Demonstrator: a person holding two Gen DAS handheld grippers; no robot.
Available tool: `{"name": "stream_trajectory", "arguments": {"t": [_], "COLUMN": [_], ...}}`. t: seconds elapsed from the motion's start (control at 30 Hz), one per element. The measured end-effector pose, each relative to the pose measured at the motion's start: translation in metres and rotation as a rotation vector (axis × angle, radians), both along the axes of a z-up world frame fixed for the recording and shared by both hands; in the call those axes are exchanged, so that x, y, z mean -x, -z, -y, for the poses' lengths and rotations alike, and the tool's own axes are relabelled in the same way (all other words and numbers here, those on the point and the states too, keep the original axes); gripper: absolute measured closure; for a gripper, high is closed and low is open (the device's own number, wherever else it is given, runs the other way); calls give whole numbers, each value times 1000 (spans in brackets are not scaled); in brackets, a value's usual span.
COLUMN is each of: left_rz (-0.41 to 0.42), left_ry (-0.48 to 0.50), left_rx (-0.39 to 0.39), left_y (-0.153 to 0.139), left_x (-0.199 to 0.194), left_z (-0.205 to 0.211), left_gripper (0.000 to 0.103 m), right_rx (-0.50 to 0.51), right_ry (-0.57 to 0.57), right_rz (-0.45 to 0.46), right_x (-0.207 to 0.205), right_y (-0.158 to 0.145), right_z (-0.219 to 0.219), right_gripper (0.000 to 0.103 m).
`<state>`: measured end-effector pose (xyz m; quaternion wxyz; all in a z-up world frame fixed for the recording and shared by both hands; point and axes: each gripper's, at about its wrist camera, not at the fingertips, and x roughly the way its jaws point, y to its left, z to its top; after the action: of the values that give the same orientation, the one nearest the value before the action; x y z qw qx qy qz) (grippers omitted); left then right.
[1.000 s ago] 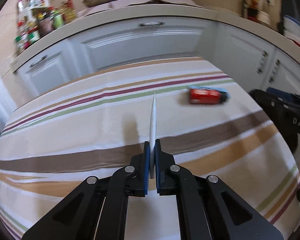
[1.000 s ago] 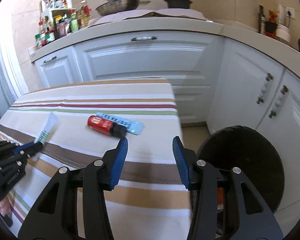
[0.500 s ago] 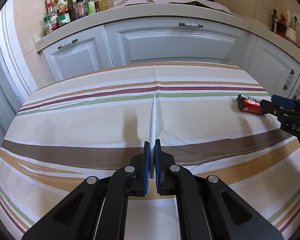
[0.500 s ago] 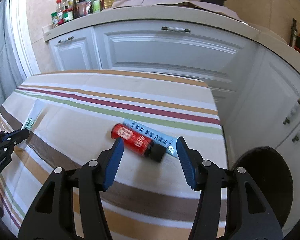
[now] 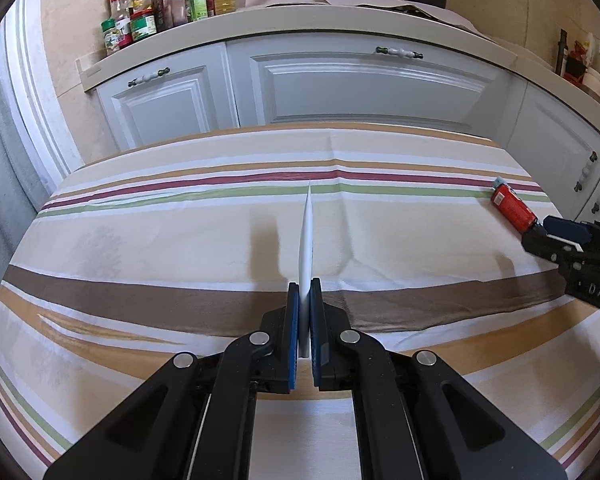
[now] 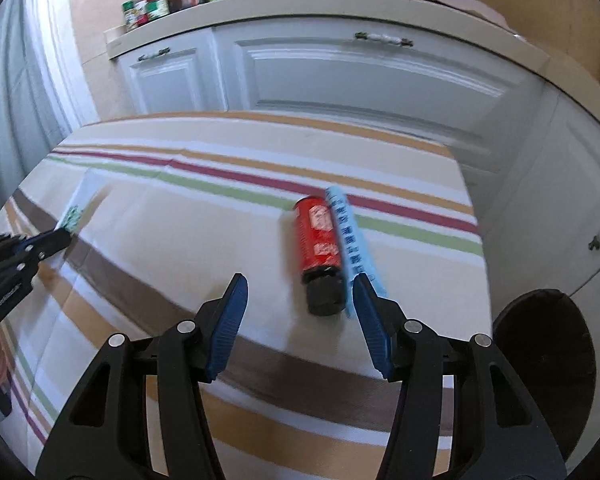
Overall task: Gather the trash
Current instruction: 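Grasp the red can with the right gripper while the left holds the white tube, then carry can and tube over the bin and open both grippers to drop them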
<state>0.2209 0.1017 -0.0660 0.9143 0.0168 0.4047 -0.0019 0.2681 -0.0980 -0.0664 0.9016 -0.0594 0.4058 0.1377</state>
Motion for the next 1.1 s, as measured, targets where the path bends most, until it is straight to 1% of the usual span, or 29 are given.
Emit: {"name": "stream_trajectory", "arguments": {"t": [0.17,0.27,0.33,0.4,0.57,0.63,0.83,1.1], "left_rz": [6,5,6,4,-3,-5,-5,12], "left_ry": [-22,-39,-47,-51,-53,-52,-58,-59], "left_rx": [-7,-1,-3,-2,-2,0,6,4], "left_y": [-1,0,0,1,4,5,5,2], "left_x": [-1,-2,-3,-4,-4,-4,-4,2], "left_z": [-7,-13,-16,-18,-18,-18,-20,-16], "left_gripper": [97,97,97,97,97,97,97,97], "right_rx": [-19,-25,-22,-21,-19,-15,-14,-44], "right_ry": [24,19,16,11,5,-3,-16,12], "right_rz": [1,-16,-21,-25,-35,-43,-40,14], "right_x": [-10,-13,-14,-14,-19,-20,-19,2], "right_y": [0,3,5,6,7,9,9,-2], "right_z": [4,3,1,0,-5,-8,-12,-4], "right_gripper": [50,62,64,70,72,79,80,80]}}
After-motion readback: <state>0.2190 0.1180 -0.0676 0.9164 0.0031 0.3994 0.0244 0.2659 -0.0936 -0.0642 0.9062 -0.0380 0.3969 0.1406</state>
